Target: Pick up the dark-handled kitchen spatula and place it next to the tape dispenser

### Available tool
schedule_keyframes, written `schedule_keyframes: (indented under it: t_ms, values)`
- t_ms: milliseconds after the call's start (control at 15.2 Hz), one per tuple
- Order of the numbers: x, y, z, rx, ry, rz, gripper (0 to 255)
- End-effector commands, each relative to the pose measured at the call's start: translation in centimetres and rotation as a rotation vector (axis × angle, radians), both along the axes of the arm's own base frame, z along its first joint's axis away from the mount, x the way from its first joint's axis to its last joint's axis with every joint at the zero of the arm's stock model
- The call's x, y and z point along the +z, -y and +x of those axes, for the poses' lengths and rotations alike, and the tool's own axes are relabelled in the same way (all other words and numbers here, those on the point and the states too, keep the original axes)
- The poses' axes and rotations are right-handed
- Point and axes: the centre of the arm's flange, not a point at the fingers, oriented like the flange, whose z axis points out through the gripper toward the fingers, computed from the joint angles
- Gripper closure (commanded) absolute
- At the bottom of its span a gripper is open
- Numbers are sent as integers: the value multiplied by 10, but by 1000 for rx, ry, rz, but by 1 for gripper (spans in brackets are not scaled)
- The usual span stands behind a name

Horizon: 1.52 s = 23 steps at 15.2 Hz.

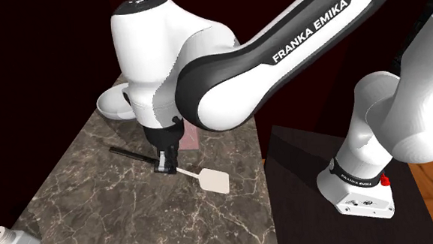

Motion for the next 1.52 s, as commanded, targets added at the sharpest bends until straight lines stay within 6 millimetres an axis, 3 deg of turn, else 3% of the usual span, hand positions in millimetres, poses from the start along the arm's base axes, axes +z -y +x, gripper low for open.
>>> schedule_keyframes:
  t_ms: [0, 1452]
  values:
    - [11, 1, -1, 0, 0, 0, 255]
    - [127, 1, -1, 0, 0, 0, 255]
